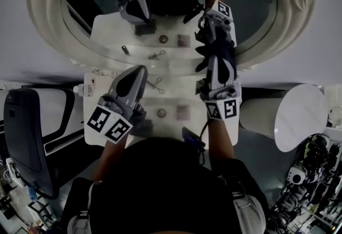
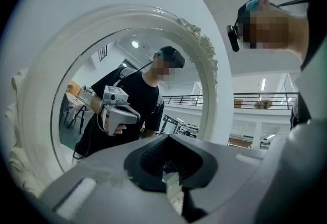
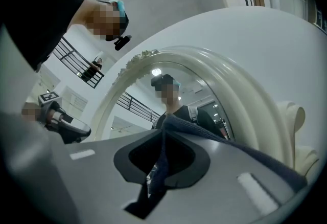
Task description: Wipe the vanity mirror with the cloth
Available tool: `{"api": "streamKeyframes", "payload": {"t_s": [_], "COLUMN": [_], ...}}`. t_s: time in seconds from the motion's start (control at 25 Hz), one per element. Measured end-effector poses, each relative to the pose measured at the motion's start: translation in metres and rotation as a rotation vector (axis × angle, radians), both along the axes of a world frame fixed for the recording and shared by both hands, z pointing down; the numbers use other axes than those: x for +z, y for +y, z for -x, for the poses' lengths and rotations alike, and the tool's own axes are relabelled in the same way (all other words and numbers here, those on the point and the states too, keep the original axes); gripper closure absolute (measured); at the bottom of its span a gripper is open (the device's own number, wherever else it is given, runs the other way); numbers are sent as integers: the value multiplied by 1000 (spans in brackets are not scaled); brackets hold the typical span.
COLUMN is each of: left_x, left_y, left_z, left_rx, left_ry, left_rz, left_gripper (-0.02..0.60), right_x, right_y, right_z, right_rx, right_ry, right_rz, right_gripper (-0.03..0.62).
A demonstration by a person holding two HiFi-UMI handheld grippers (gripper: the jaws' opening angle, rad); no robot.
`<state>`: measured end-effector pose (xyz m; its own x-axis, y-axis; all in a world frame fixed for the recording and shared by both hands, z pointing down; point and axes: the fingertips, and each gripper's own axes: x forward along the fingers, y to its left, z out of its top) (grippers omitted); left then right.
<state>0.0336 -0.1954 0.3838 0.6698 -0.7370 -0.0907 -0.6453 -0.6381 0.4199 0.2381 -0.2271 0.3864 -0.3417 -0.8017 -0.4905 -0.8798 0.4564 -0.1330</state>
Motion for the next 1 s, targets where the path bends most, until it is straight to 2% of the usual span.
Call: {"api": "streamKeyframes", "payload": {"t_s": [0.4, 0.8, 1.0], "left_x": [2, 1, 2], "left_y": [6, 5, 5], "left_z": [9, 75, 89], "left_rx": [-27, -67, -77], "left_ry": [-2, 18, 25], "left_rz": [11, 13, 17], "left_gripper": [580, 580, 580], "right_x": [29, 49, 55], "right_y": [-3, -9, -10], "right_z": [10, 88, 107], "right_rx": [-15, -68, -73], "right_ry": [15, -28, -39], "right_rz": [70, 113, 118], "right_gripper": [568, 568, 568]}}
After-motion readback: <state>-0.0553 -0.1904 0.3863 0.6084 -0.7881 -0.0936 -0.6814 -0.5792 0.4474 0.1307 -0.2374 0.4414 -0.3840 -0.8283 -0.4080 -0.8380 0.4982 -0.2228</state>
